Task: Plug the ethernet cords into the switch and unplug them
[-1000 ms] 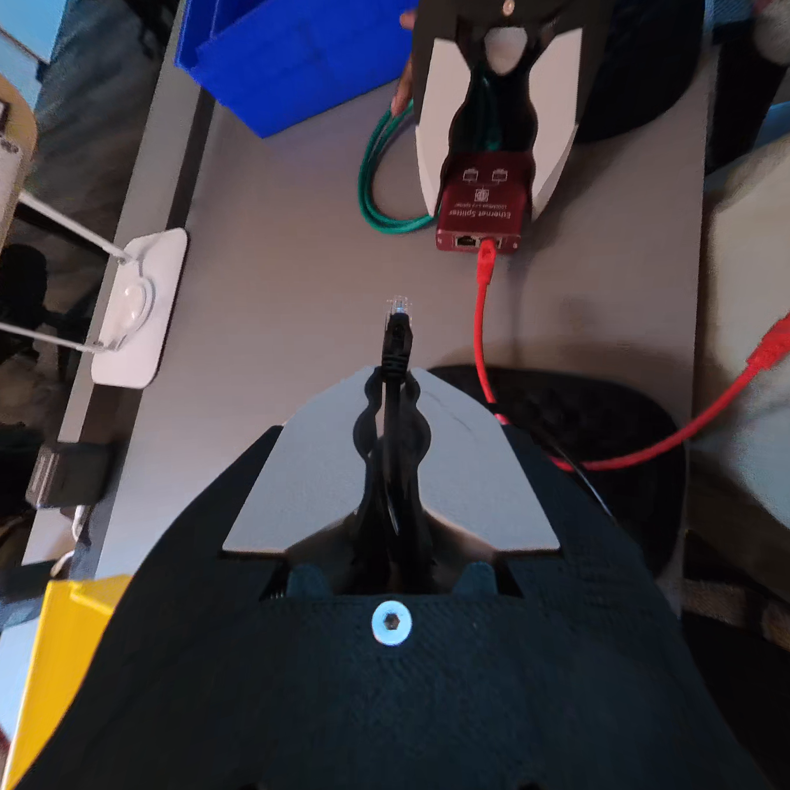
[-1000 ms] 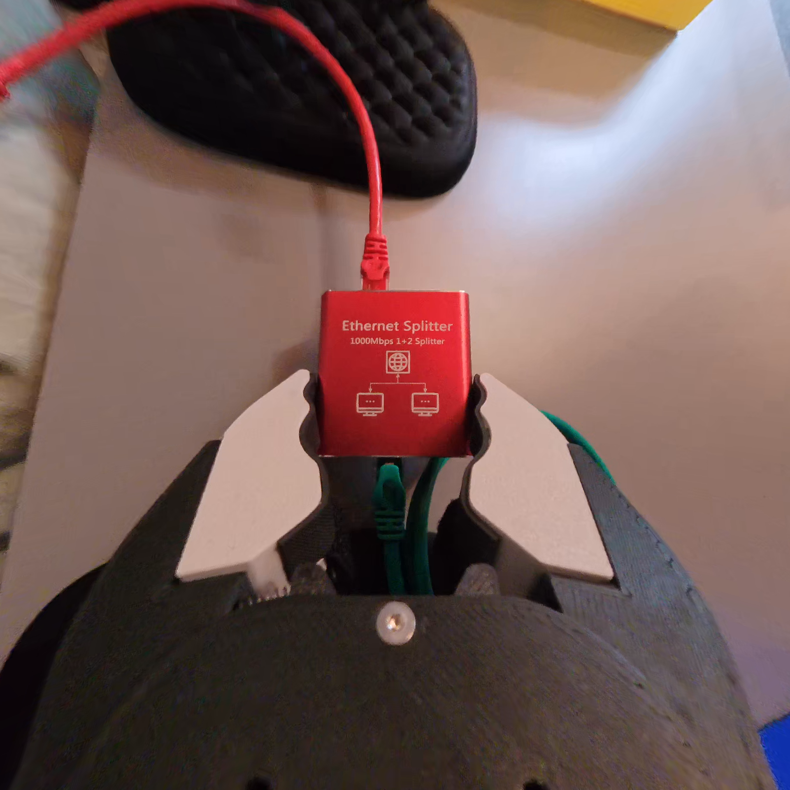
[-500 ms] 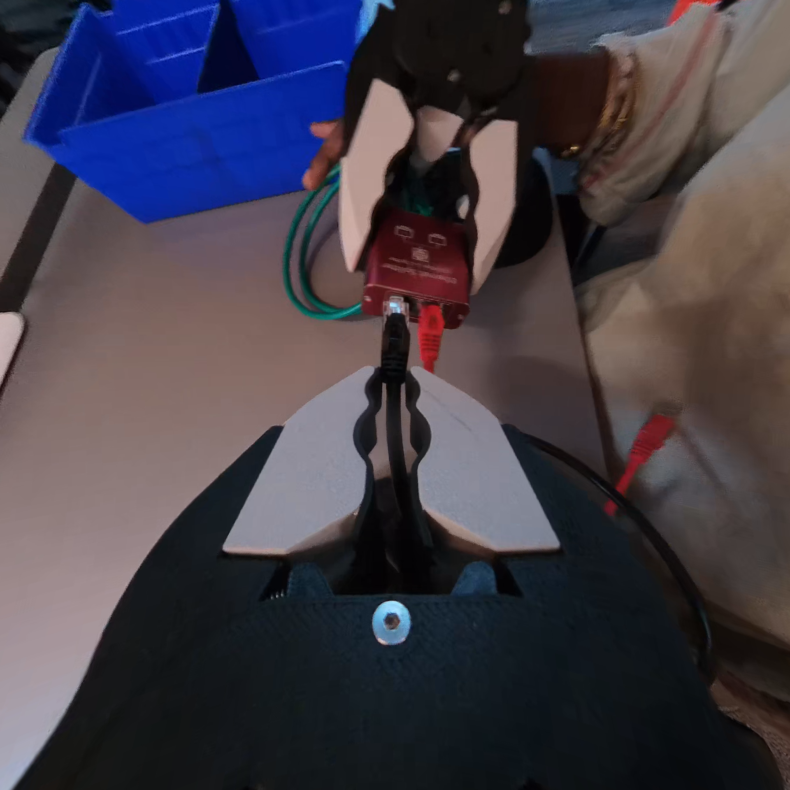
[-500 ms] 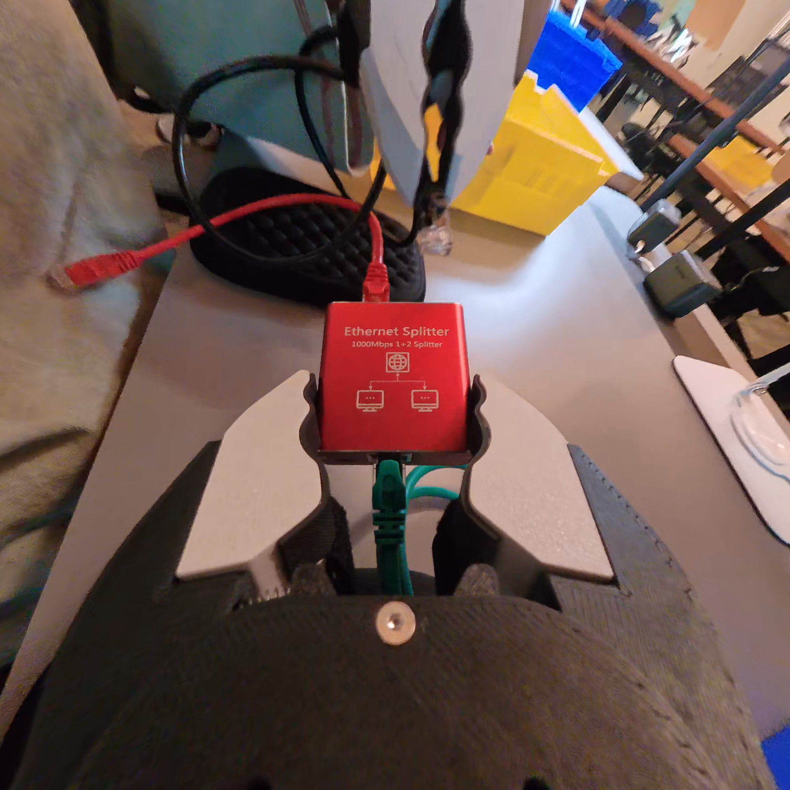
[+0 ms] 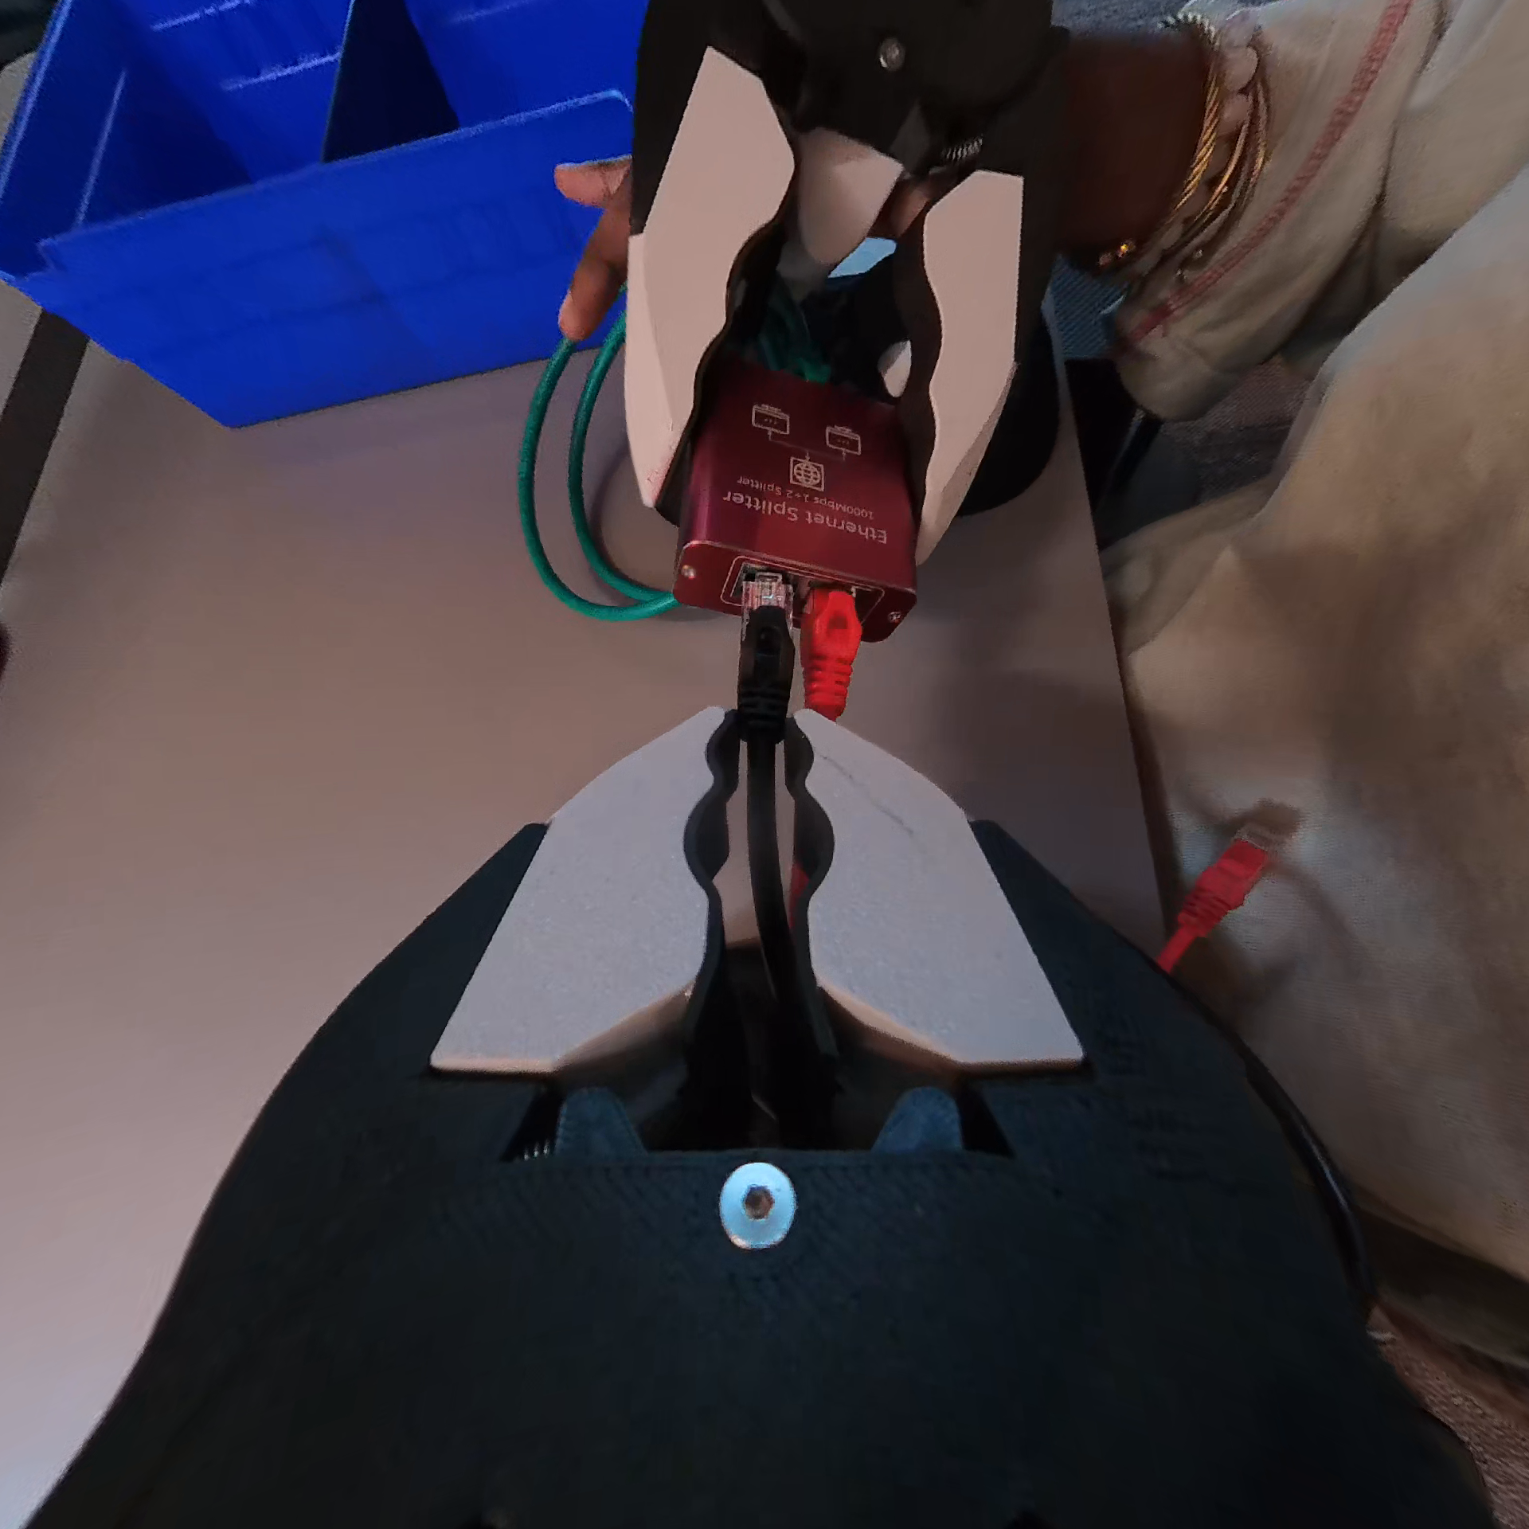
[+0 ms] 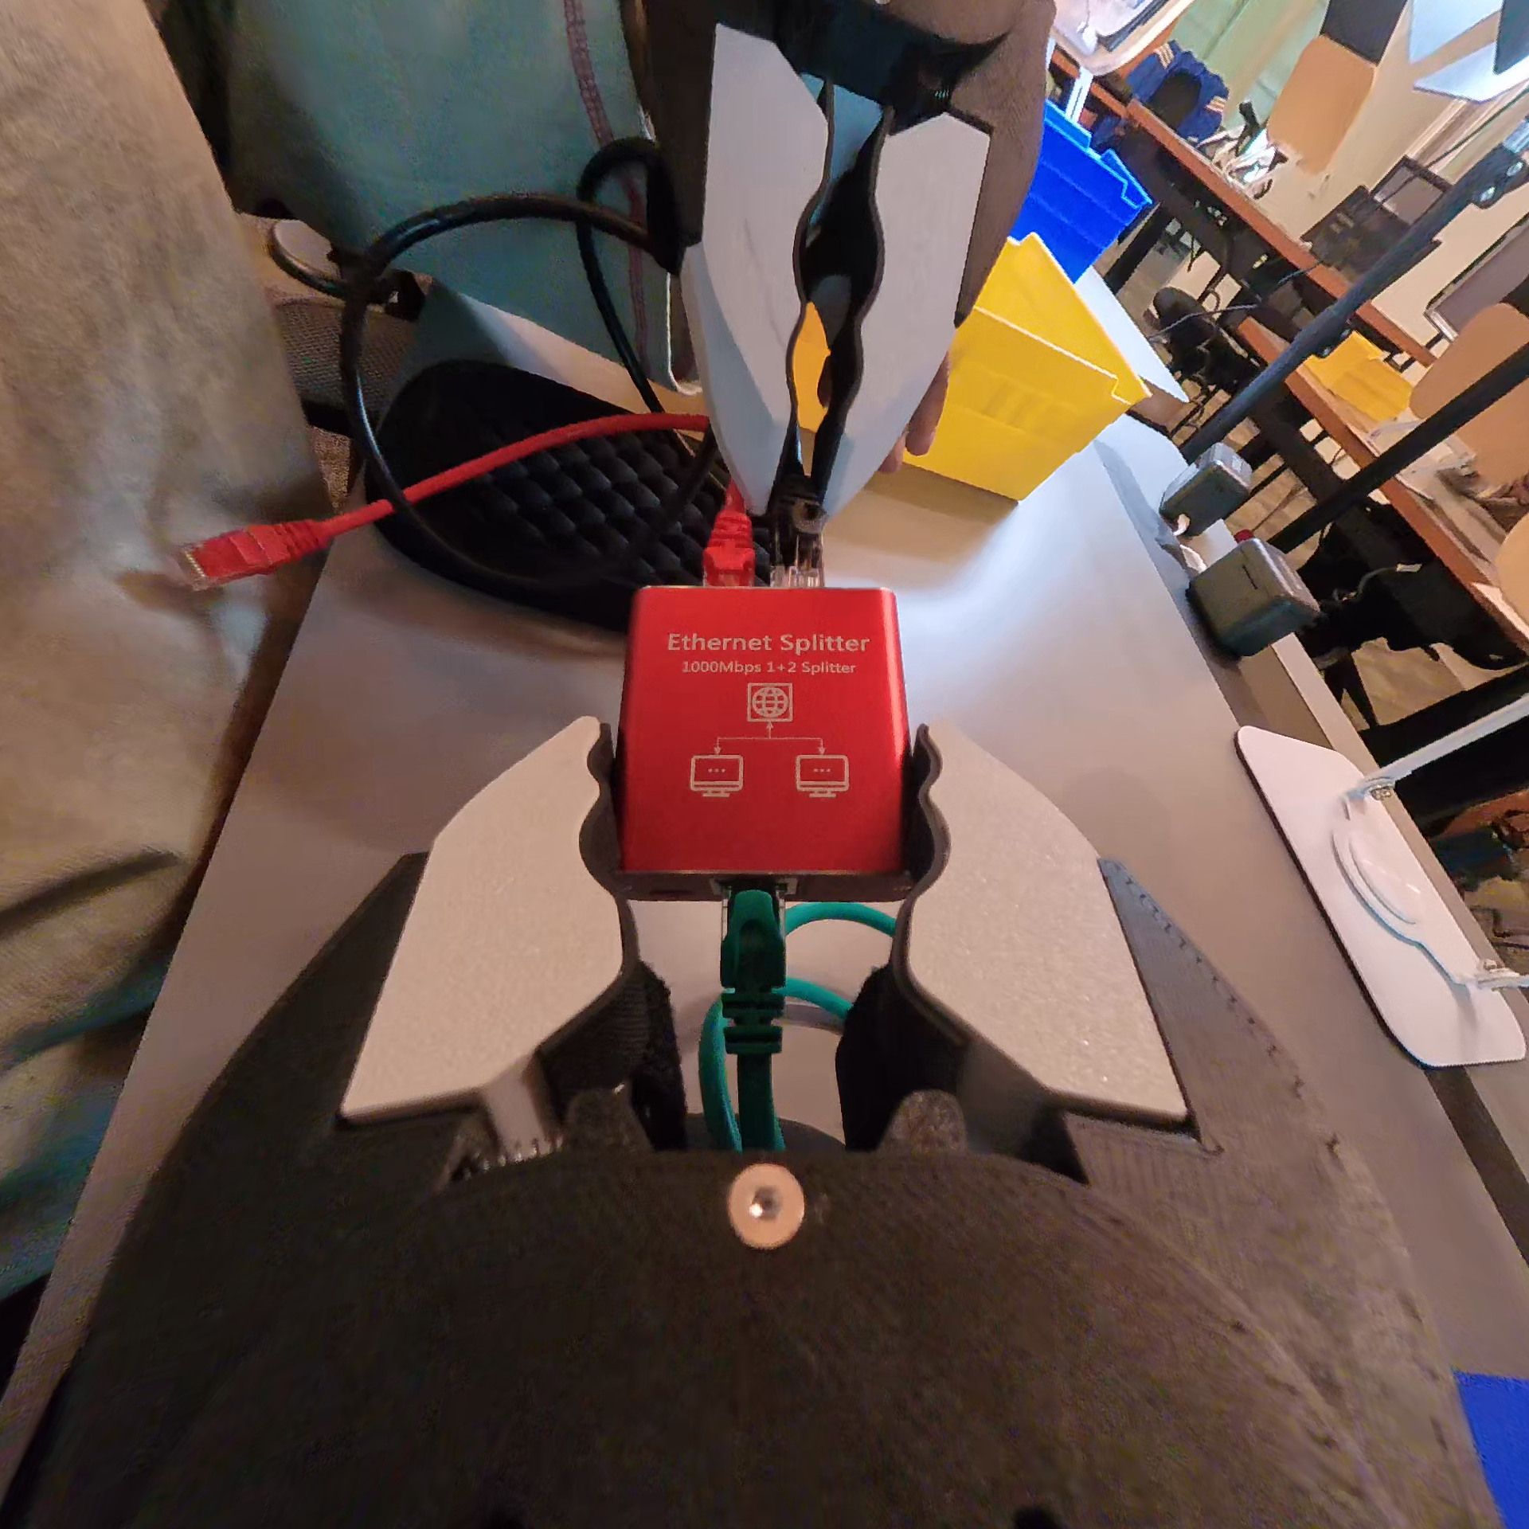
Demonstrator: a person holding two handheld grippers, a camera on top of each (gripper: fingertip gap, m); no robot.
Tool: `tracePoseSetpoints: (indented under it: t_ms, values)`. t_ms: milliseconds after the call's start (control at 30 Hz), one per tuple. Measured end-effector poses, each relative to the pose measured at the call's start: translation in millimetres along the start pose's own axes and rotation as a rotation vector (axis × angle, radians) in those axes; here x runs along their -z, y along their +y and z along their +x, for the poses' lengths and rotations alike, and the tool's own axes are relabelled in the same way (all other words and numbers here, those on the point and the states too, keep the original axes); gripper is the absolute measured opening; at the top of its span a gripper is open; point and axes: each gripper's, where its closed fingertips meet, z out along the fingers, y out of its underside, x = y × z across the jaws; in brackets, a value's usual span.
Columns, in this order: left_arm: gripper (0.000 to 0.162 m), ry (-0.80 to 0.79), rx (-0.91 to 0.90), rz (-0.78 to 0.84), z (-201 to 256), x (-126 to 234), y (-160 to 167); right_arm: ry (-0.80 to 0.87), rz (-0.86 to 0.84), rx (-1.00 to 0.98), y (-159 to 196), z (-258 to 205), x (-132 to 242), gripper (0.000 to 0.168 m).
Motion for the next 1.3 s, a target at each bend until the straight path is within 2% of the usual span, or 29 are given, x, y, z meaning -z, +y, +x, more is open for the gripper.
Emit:
tracePoseSetpoints:
  t_ms: [300, 500, 833, 1167, 1300]
  values:
    - [0.01, -0.011, -0.064, -0.028, 3, 1, 2, -0.013, -0.022, 0.004, 0, -3, -1, 0.069]
    - [0.01, -0.093, -0.208, -0.092, 3, 0, 1, -0.045, 0.013, -0.024, -2, -5, -1, 0.068]
    - [0.009, 0.012, -0.097, -0.028, 5, -2, 1, -0.052, 0.11, -0.056, -21, -7, -3, 0.068]
    - [0.008, 0.043, -0.018, -0.013, 4, -7, 6, -0.024, 0.066, -0.029, -18, -6, -7, 0.068]
    - [0.008, 0.032, -0.037, -0.021, 3, -6, 6, -0.016, 0.069, -0.016, -18, -6, -8, 0.068]
